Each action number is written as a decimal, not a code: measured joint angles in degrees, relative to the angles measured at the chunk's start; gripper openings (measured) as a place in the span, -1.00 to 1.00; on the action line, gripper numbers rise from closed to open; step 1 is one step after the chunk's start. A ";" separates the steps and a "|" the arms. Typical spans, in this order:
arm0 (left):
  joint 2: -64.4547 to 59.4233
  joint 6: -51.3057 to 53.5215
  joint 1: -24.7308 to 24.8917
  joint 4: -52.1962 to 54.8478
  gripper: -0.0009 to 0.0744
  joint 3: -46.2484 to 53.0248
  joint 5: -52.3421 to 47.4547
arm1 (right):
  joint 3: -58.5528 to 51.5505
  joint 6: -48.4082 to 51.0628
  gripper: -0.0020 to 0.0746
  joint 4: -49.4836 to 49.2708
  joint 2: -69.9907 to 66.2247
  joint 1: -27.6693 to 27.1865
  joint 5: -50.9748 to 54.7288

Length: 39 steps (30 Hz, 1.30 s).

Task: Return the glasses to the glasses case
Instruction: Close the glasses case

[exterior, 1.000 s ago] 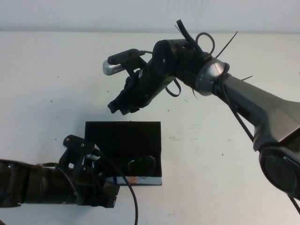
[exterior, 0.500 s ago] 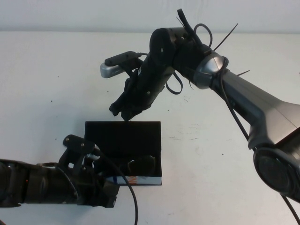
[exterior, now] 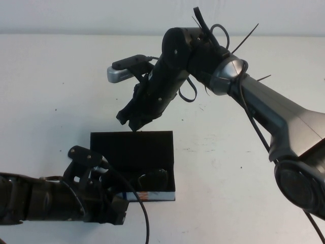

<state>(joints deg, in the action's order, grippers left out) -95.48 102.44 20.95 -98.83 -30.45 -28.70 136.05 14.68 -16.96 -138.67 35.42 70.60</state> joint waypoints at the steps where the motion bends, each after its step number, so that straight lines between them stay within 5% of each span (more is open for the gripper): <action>1: 0.00 0.10 0.00 0.00 -0.98 0.00 0.00 | 0.00 -0.33 -0.98 -0.10 0.00 0.00 0.00; 15: 0.00 0.10 0.00 -0.08 -0.98 0.00 0.51 | -2.39 -2.85 -0.98 -0.49 2.45 0.21 -0.10; 39: 0.10 1.37 0.00 -0.12 -0.98 0.00 0.84 | -28.97 -4.35 -0.98 -0.89 16.98 4.45 -0.30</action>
<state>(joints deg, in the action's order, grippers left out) -95.38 103.81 20.95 -98.95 -30.45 -27.85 107.08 10.34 -17.86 -121.68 39.87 70.30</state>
